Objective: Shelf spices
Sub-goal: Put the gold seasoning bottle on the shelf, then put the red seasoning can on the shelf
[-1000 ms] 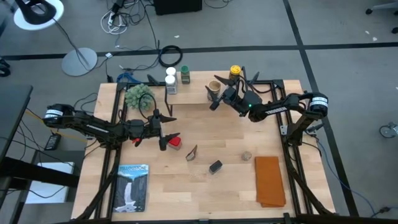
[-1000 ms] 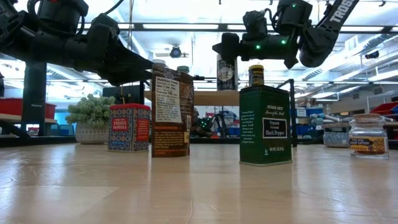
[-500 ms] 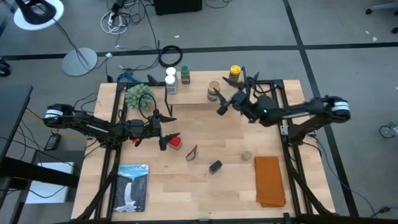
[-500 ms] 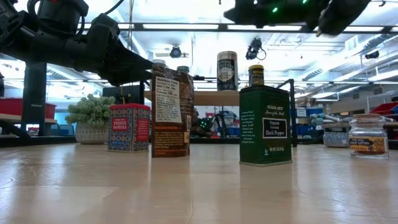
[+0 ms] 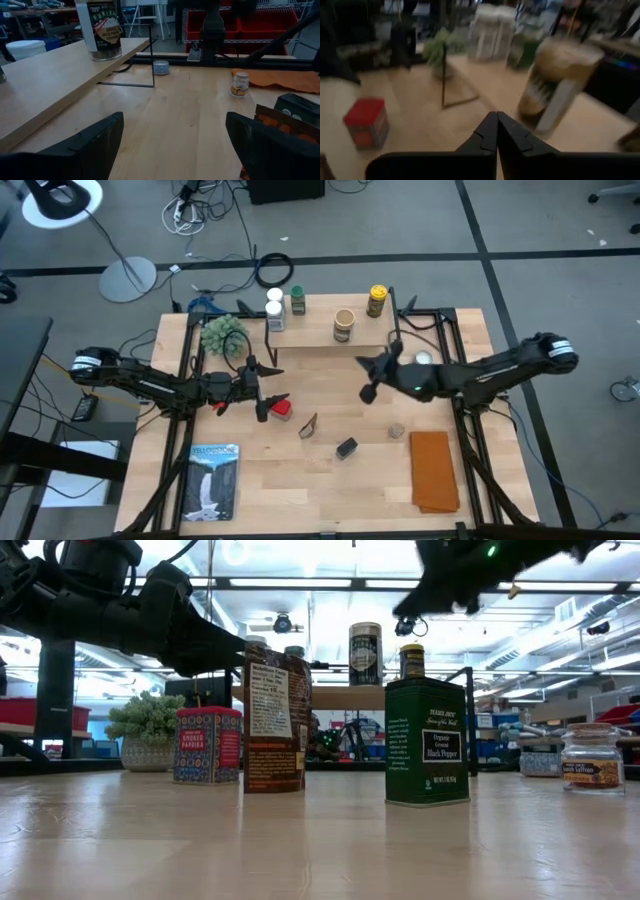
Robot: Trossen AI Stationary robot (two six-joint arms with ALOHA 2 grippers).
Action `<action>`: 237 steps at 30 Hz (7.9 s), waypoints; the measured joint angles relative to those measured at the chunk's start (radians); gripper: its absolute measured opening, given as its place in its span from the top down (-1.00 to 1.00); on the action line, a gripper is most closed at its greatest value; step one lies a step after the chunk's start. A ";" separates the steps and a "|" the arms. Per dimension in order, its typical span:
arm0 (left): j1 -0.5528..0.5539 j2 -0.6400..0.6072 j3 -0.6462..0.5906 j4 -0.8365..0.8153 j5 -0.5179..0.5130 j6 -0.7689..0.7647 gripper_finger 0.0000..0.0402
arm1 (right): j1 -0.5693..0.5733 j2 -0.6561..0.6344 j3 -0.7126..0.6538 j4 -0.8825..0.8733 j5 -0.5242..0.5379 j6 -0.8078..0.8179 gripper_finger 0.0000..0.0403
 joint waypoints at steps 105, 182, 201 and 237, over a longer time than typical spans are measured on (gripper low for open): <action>0.000 0.000 0.000 -0.008 0.000 0.004 -0.78 | -0.456 0.377 0.554 -0.636 -0.123 -0.667 1.00; 0.000 0.000 0.011 0.102 -0.153 -0.068 -0.78 | 0.512 -0.010 0.118 -1.329 -0.073 1.296 1.00; -0.056 0.000 0.011 0.110 -0.081 0.084 -0.21 | 0.542 -0.023 0.074 -0.936 -0.128 1.201 0.99; -0.053 0.000 0.029 -0.219 -0.036 -0.333 -0.44 | 0.541 0.137 0.074 -0.724 -0.124 1.089 0.99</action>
